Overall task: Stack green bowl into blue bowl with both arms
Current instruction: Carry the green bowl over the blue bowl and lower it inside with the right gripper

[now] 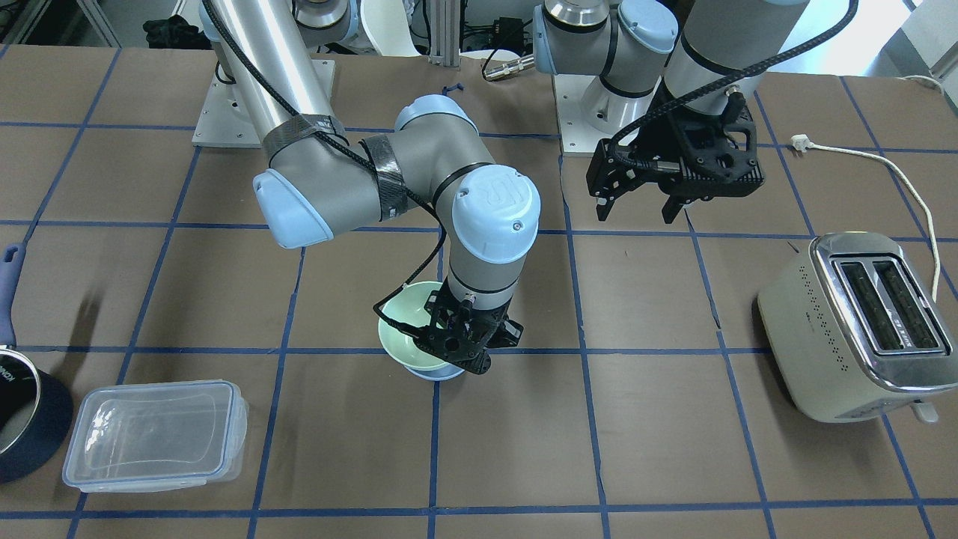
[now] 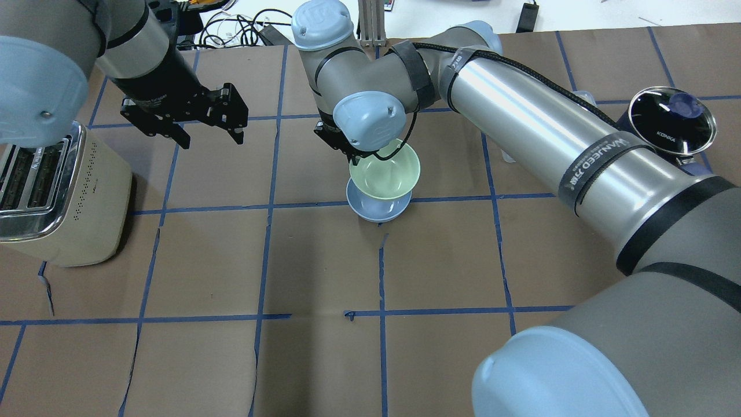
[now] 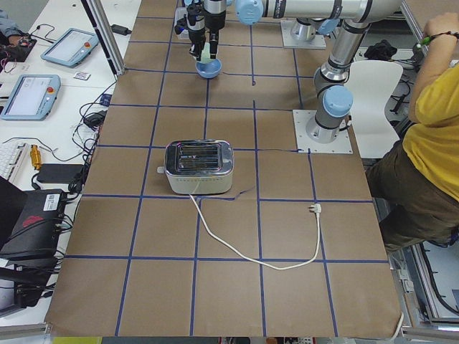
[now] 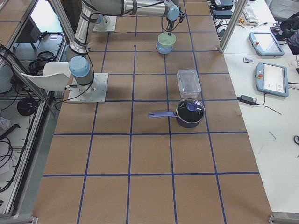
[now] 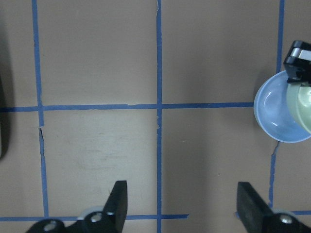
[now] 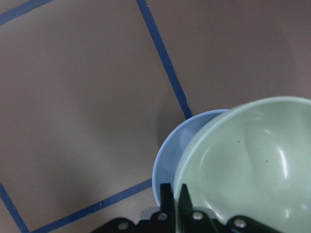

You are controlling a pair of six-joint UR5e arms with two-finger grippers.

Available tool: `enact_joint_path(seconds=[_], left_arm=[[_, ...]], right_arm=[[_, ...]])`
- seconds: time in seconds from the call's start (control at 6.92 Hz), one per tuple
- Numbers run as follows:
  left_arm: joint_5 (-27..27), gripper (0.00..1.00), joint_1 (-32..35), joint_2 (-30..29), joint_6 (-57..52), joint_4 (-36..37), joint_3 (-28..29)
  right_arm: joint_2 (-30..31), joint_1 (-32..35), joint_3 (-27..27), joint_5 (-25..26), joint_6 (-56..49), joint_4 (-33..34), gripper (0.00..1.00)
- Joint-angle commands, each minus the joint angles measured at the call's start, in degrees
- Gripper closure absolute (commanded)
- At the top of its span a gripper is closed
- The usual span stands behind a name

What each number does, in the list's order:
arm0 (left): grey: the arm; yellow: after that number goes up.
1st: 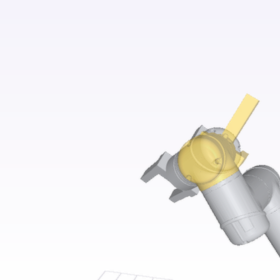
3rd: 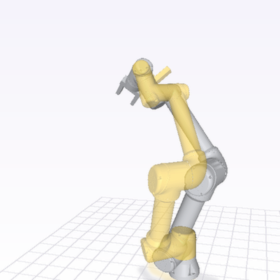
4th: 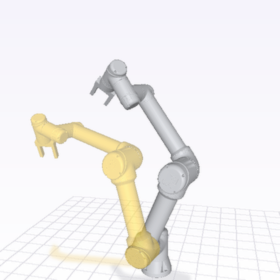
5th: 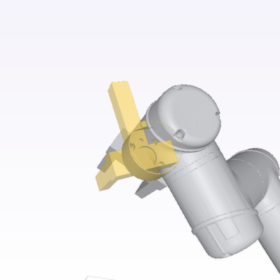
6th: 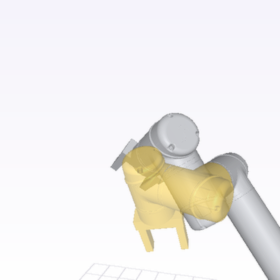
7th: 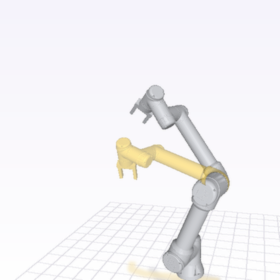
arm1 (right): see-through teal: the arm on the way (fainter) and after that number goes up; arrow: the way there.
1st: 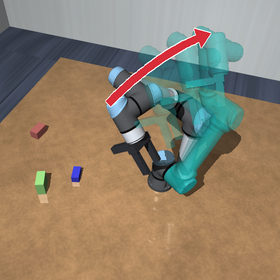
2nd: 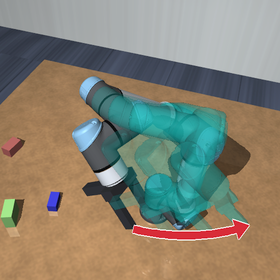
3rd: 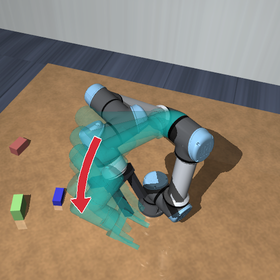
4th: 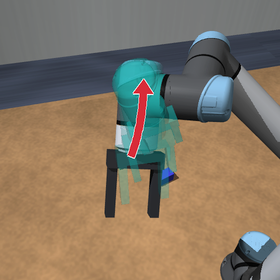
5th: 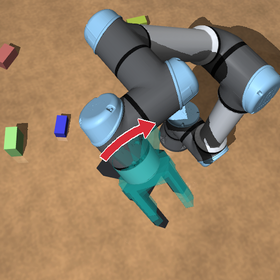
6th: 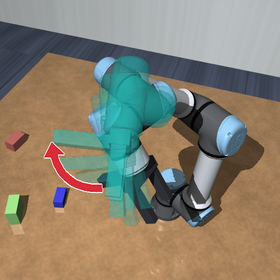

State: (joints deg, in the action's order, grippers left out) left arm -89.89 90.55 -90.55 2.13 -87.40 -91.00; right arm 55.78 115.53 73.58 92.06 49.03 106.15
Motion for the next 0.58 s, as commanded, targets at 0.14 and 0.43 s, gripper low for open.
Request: enact_joint_path(seconds=[0.14, 0.43], left_arm=[[-0.28, 0.08, -0.11, 0.02, 0.07, -0.05, -0.31], [0.07, 0.08, -0.20, 0.02, 0.16, -0.05, -0.31]], right_arm=[[-0.24, 0.40, 0.07, -5.22, 0.63, -1.47, 0.92], [-0.59, 0.67, 0.16, -4.44, -0.59, -1.12, 0.72]])
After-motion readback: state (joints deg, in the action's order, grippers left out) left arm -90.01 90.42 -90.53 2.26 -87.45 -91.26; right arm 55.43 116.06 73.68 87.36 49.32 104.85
